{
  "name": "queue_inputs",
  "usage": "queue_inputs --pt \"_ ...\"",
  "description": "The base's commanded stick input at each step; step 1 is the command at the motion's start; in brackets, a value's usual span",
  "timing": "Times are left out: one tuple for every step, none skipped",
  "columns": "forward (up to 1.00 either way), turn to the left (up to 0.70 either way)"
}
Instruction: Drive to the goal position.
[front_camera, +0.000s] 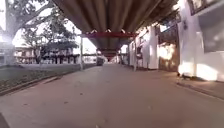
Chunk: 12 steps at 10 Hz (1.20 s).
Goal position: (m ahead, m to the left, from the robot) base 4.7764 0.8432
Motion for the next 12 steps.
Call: queue_inputs --pt "0.7 0.0" --pt "0.7 0.0" --pt "0.7 0.0" --pt "0.7 0.0" --pt "0.7 0.0" --pt "0.7 0.0" --pt "0.7 0.0" --pt "0.7 0.0" --pt "0.7 0.0" --pt "0.7 0.0" --pt "0.7 0.0" --pt "0.7 0.0"
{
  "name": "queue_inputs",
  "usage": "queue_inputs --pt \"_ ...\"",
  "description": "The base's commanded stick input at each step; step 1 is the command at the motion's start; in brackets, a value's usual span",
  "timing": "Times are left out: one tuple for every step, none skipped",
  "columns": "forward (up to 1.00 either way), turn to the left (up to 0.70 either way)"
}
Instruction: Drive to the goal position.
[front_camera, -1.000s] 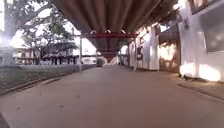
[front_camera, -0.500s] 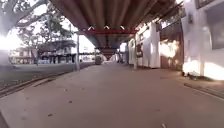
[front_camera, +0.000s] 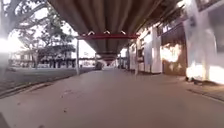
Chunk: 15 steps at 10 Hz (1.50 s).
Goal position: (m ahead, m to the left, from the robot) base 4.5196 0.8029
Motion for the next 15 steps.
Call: queue_inputs --pt "0.7 0.0" --pt "0.7 0.0" --pt "0.7 0.0" --pt "0.7 0.0" --pt "0.7 0.27" --pt "0.7 0.19" --pt "0.7 0.11" --pt "0.7 0.02" --pt "0.7 0.0" --pt "0.7 0.0" --pt "0.7 0.0" --pt "0.7 0.0" --pt "0.7 0.0" --pt "0.7 0.0" --pt "0.7 0.0"
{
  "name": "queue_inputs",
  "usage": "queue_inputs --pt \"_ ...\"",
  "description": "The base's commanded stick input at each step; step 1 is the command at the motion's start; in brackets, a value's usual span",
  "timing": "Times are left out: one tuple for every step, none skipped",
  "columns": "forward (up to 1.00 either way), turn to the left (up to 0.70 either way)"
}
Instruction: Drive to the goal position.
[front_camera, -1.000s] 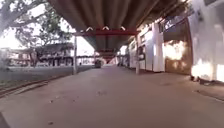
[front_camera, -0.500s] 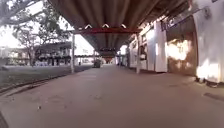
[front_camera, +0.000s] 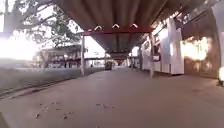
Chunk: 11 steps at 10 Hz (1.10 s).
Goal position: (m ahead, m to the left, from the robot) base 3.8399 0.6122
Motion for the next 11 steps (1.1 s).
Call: queue_inputs --pt "0.7 0.0" --pt "0.7 0.0" --pt "0.7 0.0" --pt "0.7 0.0" --pt "0.7 0.0" --pt "0.7 0.0" --pt "0.7 0.0" --pt "0.7 0.0" --pt "0.7 0.0" --pt "0.7 0.0" --pt "0.7 0.0"
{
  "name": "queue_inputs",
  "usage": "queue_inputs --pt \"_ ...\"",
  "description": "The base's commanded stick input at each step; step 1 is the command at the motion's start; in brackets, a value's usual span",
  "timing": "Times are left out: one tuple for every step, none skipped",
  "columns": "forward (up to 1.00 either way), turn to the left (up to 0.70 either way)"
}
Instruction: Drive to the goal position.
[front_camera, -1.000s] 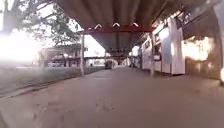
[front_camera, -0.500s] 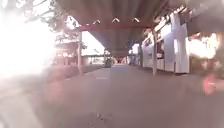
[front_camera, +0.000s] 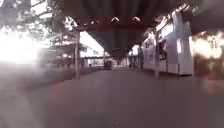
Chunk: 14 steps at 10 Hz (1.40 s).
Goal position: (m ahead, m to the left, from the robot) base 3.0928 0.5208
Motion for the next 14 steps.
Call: queue_inputs --pt "0.7 0.0" --pt "0.7 0.0" --pt "0.7 0.0" --pt "0.7 0.0" --pt "0.7 0.0" --pt "0.7 0.0" --pt "0.7 0.0" --pt "0.7 0.0" --pt "0.7 0.0" --pt "0.7 0.0" --pt "0.7 0.0" --pt "0.7 0.0" --pt "0.7 0.0" --pt "0.7 0.0"
